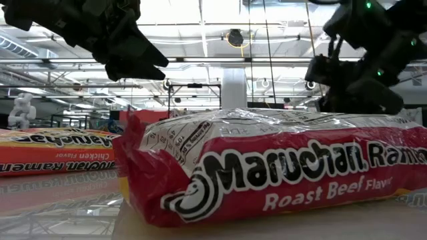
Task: Sort Maruchan noodles
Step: Put the top right orange noodle pack into the orange bin
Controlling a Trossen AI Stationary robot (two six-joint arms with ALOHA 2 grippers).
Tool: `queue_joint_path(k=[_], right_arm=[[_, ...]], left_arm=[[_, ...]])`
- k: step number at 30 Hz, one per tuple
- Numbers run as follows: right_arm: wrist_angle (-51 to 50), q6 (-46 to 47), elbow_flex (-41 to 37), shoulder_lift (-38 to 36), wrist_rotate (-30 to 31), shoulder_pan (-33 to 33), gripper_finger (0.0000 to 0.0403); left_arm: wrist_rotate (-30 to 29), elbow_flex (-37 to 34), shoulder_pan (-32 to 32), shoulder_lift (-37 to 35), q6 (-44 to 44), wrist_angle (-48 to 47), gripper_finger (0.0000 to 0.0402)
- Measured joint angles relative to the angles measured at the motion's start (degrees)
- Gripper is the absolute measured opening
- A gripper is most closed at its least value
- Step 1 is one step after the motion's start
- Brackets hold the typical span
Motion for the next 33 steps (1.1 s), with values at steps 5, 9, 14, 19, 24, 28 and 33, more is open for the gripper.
queue_joint_path(k=[5, 9, 14, 19, 24, 28, 33], right_arm=[[12.9, 0.0, -7.2, 0.0, -2.6, -2.2, 0.0195], [16.5, 0.6, -10.2, 0.0, -2.6, -3.2, 0.0188], [21.3, 0.1, -11.7, 1.8, -2.5, -3.2, 0.0189], [30.5, -1.3, -11.8, 8.6, -1.7, -3.2, 0.0187], [35.8, -3.1, -11.7, 12.9, -3.2, -4.7, 0.0176], [36.0, -4.1, -11.6, 12.9, -5.5, -5.9, 0.0142], [40.3, -7.1, -11.7, 13.2, -7.2, -7.1, 0.0052]], left_arm=[[0.0, 0.0, 0.9, 0.0, 0.2, 0.0, 0.0241], [0.0, 0.0, 0.9, 0.0, 0.5, 0.0, 0.0241], [0.0, 0.0, 1.0, 0.0, 1.2, 0.1, 0.0241], [0.0, 0.0, 1.5, 0.0, 0.8, 0.1, 0.0241], [0.0, 0.0, 1.5, 0.0, 0.7, 0.0, 0.0241], [0.0, 0.0, 1.5, 0.0, 1.0, 0.0, 0.0241], [0.0, 0.0, 1.5, 0.0, 1.2, -0.5, 0.0241]])
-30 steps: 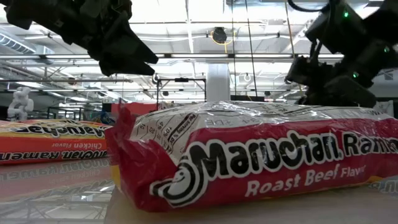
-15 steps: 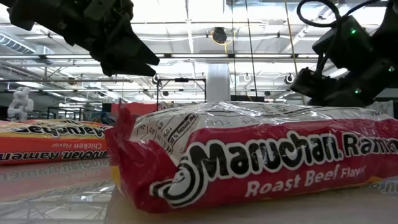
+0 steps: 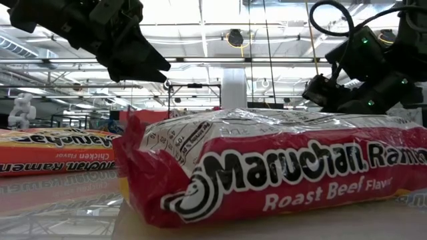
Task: Sort Maruchan noodles
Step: Put the top right orange noodle pack into the orange bin
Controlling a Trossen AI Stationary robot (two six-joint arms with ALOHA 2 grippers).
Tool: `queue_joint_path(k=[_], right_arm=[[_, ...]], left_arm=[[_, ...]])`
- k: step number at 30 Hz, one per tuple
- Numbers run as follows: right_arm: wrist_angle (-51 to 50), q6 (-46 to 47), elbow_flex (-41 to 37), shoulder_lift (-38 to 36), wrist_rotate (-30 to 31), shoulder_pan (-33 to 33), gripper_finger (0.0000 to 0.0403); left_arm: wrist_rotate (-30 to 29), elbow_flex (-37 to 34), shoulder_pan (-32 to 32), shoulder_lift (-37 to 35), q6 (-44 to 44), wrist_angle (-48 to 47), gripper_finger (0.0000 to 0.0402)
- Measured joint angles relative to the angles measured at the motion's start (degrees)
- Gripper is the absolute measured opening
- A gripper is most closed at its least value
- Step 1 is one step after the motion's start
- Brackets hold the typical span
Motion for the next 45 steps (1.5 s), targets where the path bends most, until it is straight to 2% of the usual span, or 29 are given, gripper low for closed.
queue_joint_path(k=[3, 11, 16, 23, 30, 38, 45], right_arm=[[4.5, -1.3, -0.1, 0.0, -0.3, -1.2, 0.0009], [16.3, -5.5, 0.1, -0.1, 0.1, -3.8, 0.0003], [19.9, -7.3, 3.3, -0.1, 0.3, -4.1, 0.0002], [19.7, -11.6, 12.6, -0.2, 1.3, -4.1, 0.0001], [16.9, -14.9, 22.1, -0.2, 11.3, -7.2, 0.0000], [6.3, -18.6, 30.1, -0.2, 10.9, -14.6, 0.0000], [4.2, -22.3, 36.3, -0.2, 10.9, -19.0, 0.0000]], left_arm=[[0.0, 0.0, 0.0, 0.0, -0.4, -0.7, 0.0241], [0.1, 0.0, -0.5, 0.0, -3.8, -5.6, 0.0241], [0.0, 0.0, -1.8, 0.0, -5.4, -6.6, 0.0241], [0.0, 0.0, -3.8, 0.0, -6.6, -6.5, 0.0241], [0.0, 0.0, -5.4, 0.0, -6.4, -6.5, 0.0241], [0.0, 0.0, -6.2, 0.0, -6.6, -7.1, 0.0241], [0.0, 0.0, -8.0, 0.0, -6.8, -8.2, 0.0241]])
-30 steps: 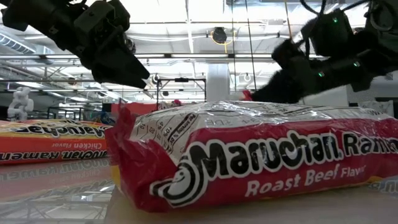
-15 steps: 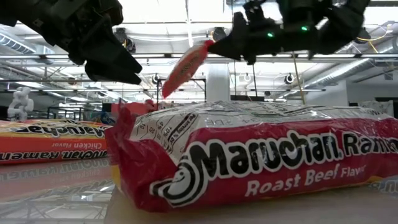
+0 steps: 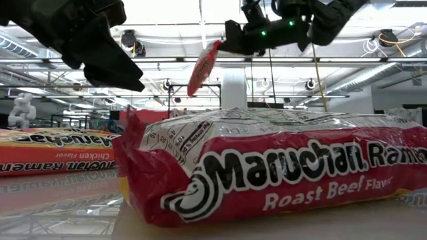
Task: Sort Maruchan noodles
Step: Put the top right orange noodle pack into the orange bin
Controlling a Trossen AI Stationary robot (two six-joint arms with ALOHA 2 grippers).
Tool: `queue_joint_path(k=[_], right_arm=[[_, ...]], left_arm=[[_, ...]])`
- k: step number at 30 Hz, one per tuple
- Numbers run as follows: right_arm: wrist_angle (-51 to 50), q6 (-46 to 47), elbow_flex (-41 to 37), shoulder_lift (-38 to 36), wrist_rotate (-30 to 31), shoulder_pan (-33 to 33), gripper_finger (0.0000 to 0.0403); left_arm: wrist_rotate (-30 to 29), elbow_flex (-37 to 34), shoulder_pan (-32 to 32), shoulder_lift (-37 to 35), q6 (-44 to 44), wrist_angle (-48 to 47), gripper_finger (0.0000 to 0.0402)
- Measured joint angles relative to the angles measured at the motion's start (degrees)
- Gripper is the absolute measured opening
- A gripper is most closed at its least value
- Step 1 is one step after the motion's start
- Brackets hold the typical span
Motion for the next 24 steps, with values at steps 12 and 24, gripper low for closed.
queue_joint_path(k=[12, 24], right_arm=[[-16.1, 2.4, 6.4, 0.0, 1.3, -7.4, 0.0000], [-15.3, 11.3, 6.4, 9.3, 1.3, -10.8, 0.0000]], left_arm=[[-0.6, 0.0, 0.1, 0.0, 3.2, -2.0, 0.0241], [-0.7, 0.0, 5.8, 0.0, 7.4, -2.0, 0.0241]])
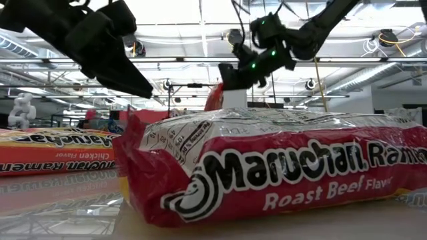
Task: Sort Maruchan noodles
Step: Put the top right orange noodle pack into the orange bin
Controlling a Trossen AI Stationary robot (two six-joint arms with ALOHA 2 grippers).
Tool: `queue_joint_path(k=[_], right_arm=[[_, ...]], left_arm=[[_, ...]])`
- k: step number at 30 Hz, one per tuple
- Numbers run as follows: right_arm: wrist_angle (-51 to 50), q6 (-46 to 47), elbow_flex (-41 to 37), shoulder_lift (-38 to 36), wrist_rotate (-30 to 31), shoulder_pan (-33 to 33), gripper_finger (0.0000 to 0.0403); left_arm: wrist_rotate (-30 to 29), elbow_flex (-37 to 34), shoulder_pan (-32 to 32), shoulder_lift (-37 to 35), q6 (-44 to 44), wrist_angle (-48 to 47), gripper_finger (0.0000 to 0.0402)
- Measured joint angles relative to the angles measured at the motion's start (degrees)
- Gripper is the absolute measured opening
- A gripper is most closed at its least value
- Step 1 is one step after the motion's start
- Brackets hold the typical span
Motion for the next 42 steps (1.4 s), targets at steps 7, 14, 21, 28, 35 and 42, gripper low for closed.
queue_joint_path(k=[7, 14, 21, 28, 35, 42], right_arm=[[1.5, 0.9, 0.0, 3.2, 1.6, -0.3, 0.0000], [-4.1, 5.6, 0.0, 3.3, 3.1, 0.4, 0.0000], [-7.9, 10.7, -1.9, 3.3, 1.8, 2.0, 0.0041], [-14.9, 14.0, -2.4, 1.8, -4.5, 3.0, 0.0095], [-23.3, 14.7, -2.4, -3.5, -4.6, 5.4, 0.0115], [-26.6, 14.1, -2.4, -9.1, -4.5, 8.6, 0.0116]], left_arm=[[0.1, 0.0, 0.6, 0.0, 1.2, 0.0, 0.0241], [0.3, 0.0, 1.3, 0.0, 4.9, 0.0, 0.0241], [0.3, 0.0, 4.4, 0.0, 8.4, 0.6, 0.0241], [7.2, 0.0, 9.3, 0.0, 9.9, 4.1, 0.0241], [11.3, 0.0, 12.6, 0.0, 13.1, 7.0, 0.0241], [14.6, 0.0, 14.9, 0.0, 14.1, 9.2, 0.0241]])
